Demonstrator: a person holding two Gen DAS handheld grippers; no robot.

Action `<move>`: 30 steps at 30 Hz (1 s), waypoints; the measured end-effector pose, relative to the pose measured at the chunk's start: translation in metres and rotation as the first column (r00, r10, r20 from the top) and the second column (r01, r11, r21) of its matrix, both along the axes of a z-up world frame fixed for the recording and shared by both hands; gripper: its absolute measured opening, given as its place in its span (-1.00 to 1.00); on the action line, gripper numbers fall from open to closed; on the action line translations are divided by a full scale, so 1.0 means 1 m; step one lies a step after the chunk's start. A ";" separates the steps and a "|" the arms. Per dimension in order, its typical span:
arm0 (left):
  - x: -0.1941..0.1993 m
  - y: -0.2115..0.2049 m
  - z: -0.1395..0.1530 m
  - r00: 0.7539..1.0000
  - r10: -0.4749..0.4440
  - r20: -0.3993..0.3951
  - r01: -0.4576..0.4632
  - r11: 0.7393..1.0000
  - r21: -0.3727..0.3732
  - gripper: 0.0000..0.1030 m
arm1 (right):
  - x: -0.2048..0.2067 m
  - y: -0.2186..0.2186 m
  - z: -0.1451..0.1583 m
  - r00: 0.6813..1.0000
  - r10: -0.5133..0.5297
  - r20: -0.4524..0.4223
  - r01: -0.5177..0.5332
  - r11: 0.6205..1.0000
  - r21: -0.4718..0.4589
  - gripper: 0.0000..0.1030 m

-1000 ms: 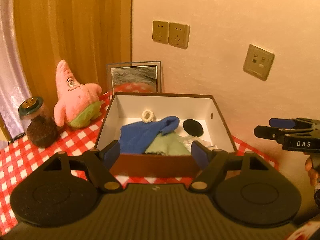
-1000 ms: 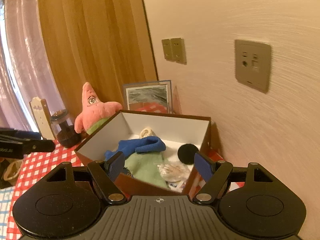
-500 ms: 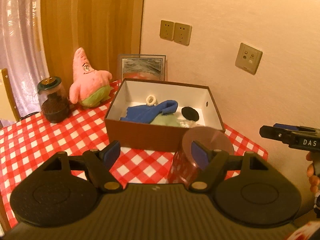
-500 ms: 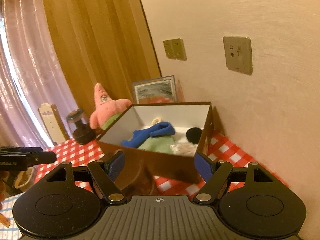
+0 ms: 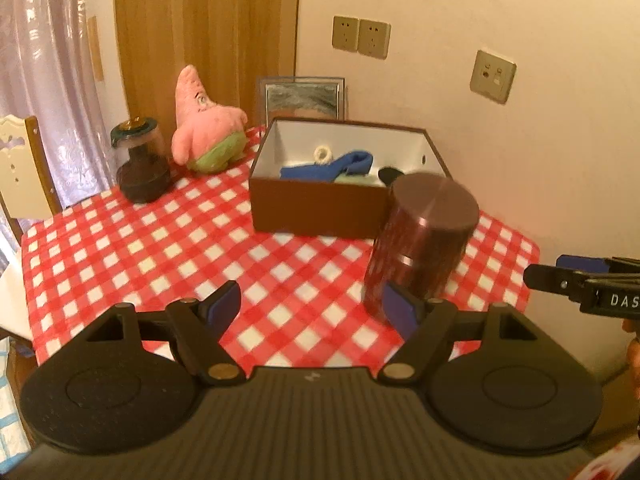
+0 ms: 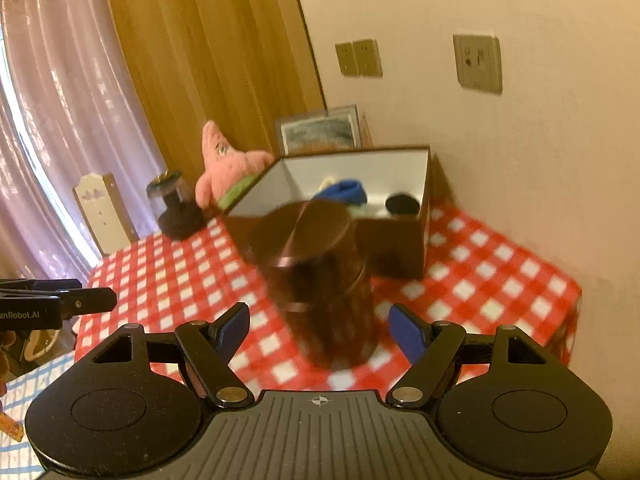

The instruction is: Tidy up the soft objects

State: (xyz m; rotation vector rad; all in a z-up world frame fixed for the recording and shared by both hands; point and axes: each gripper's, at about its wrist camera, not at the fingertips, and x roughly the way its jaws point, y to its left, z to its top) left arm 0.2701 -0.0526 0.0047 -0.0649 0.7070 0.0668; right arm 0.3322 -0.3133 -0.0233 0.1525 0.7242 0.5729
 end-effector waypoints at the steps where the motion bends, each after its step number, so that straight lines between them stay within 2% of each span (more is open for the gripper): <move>1: -0.008 0.003 -0.001 1.000 -0.005 -0.005 0.005 1.000 -0.004 0.48 | -0.010 0.003 0.000 1.000 -0.003 -0.002 0.003 1.000 -0.002 0.48; 16: -0.146 0.048 -0.015 0.996 -0.080 -0.034 0.079 0.997 -0.021 0.48 | -0.175 0.061 0.003 0.998 -0.053 -0.036 0.051 0.998 -0.031 0.48; 23: -0.200 0.060 -0.017 0.994 -0.095 -0.046 0.093 0.995 -0.046 0.47 | -0.230 0.074 0.008 0.997 -0.060 -0.052 0.057 0.997 -0.053 0.48; 30: -0.232 0.052 -0.013 0.993 -0.116 -0.035 0.114 0.992 -0.047 0.47 | -0.258 0.076 0.014 0.998 -0.043 -0.055 0.040 0.998 -0.055 0.48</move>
